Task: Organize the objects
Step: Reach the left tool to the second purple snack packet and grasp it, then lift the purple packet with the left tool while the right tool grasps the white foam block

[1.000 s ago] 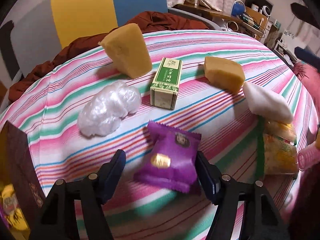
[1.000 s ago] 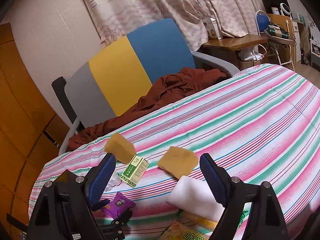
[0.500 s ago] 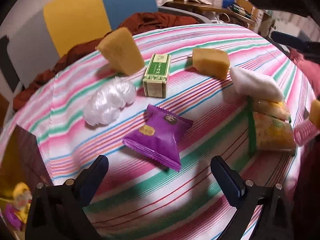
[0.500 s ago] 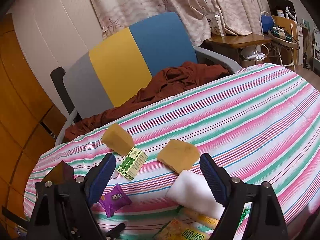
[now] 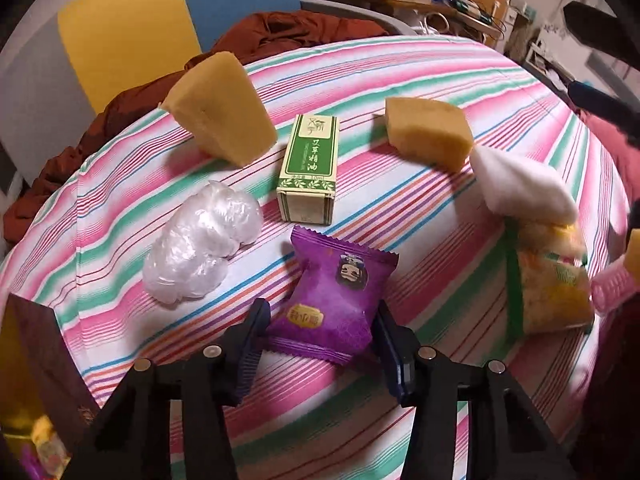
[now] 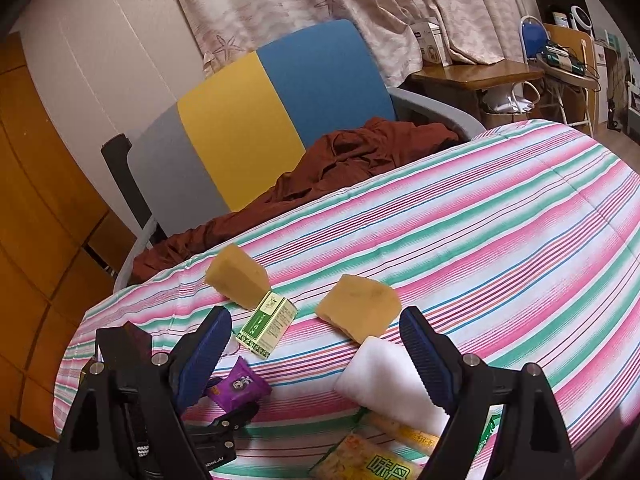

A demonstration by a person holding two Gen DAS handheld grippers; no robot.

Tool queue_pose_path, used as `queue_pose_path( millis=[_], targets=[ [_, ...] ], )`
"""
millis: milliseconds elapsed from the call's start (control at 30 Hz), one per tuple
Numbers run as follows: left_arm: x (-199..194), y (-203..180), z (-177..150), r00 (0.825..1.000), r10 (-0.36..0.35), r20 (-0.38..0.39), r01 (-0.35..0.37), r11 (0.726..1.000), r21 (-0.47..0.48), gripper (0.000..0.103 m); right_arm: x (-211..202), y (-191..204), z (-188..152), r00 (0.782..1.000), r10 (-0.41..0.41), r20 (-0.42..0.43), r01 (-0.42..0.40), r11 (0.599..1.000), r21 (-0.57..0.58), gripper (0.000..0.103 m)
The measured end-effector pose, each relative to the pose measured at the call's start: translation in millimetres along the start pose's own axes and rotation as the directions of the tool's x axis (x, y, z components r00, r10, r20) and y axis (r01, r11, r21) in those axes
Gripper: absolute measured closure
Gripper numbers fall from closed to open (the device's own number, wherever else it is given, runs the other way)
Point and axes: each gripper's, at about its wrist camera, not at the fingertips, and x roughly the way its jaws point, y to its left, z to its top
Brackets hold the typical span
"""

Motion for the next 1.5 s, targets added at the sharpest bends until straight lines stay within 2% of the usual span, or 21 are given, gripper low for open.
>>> queue_pose_path(
  millis=[67,133,300,400,567,700,800,867,967,1100,1167,1233,1267,1300,1367,1433,1500],
  targets=[
    [-2.9,-3.5,-6.8,1.0,0.012,0.023,-0.011,1.0,-0.015,0.052,0.4,1.8,-1.0,1.0,0.004,-0.004,-0.004,1.0,-0.008,0.015],
    [-7.6,-2.8,-18.4,0.999,-0.009,0.049,0.012,0.998,-0.063,0.053,0.5,4.7,-2.3,1.0,0.012,-0.006,-0.012,1.0,-0.022,0.015],
    [-28.2,-23.4,-70.1,0.989,0.044,0.14,-0.032,0.996,-0.083,0.052,4.2,15.9,-7.4,0.999,0.018,-0.029,-0.02,0.997,-0.071,0.015],
    [-36.0,-29.2,-92.2,0.98,0.052,0.19,-0.033,0.994,-0.105,0.052,7.6,23.8,-13.7,0.997,0.041,-0.071,-0.048,0.994,-0.097,0.015],
    [-37.2,-32.3,-97.6,0.974,0.061,0.219,-0.042,0.995,-0.092,0.052,-16.9,36.7,-23.5,0.991,0.078,-0.109,-0.094,0.985,-0.147,0.016],
    [-39.1,-28.6,-101.6,0.969,0.055,0.239,-0.031,0.994,-0.101,0.052,-65.5,22.3,-16.6,0.998,0.012,-0.067,-0.024,0.982,-0.186,0.016],
    [-39.4,-29.1,-104.9,0.965,0.052,0.257,-0.025,0.994,-0.106,0.052,-90.5,1.1,-16.4,0.993,-0.079,-0.084,0.06,0.977,-0.206,0.015],
    [-38.9,-29.3,-105.8,0.963,0.051,0.265,-0.024,0.994,-0.106,0.052,-94.7,-11.3,-22.8,0.983,-0.131,-0.132,0.1,0.97,-0.219,0.014],
    [-38.8,-28.8,-107.7,0.96,0.048,0.277,-0.019,0.994,-0.108,0.051,-85.0,-24.2,-38.6,0.951,-0.217,-0.221,0.166,0.96,-0.227,0.013],
    [-38.0,-28.3,-107.7,0.958,0.044,0.282,-0.013,0.994,-0.112,0.051,-68.5,-28.9,-57.4,0.918,-0.22,-0.329,0.149,0.962,-0.229,0.013],
    [-37.9,-27.6,-108.4,0.958,0.04,0.285,-0.008,0.993,-0.114,0.051,-59.3,-27.2,-68.3,0.887,-0.253,-0.386,0.156,0.951,-0.267,0.013],
    [-37.8,-27.3,-108.9,0.957,0.039,0.288,-0.006,0.993,-0.115,0.051,-53.3,-30.3,-73.6,0.87,-0.282,-0.404,0.177,0.944,-0.278,0.014],
    [-38.0,-27.0,-109.0,0.957,0.039,0.288,-0.005,0.993,-0.115,0.051,-52.1,-36.3,-73.7,0.873,-0.273,-0.404,0.182,0.951,-0.249,0.019],
    [-38.0,-27.0,-109.1,0.956,0.038,0.289,-0.005,0.993,-0.114,0.051,-52.6,-42.8,-70.5,0.882,-0.265,-0.39,0.196,0.958,-0.209,0.032],
    [-38.1,-26.9,-109.6,0.956,0.036,0.29,-0.003,0.994,-0.114,0.051,-59.2,-63.0,-58.4,0.909,-0.236,-0.344,0.226,0.972,-0.07,0.036],
    [-38.2,-26.7,-110.0,0.956,0.033,0.292,0.001,0.993,-0.115,0.051,-70.9,-78.6,-47.9,0.932,-0.227,-0.282,0.245,0.969,0.031,0.039],
    [-38.1,-27.0,-110.1,0.956,0.033,0.292,0.0,0.993,-0.114,0.051,-78.0,-86.1,-42.3,0.939,-0.239,-0.248,0.262,0.963,0.062,0.039]
  ],
)
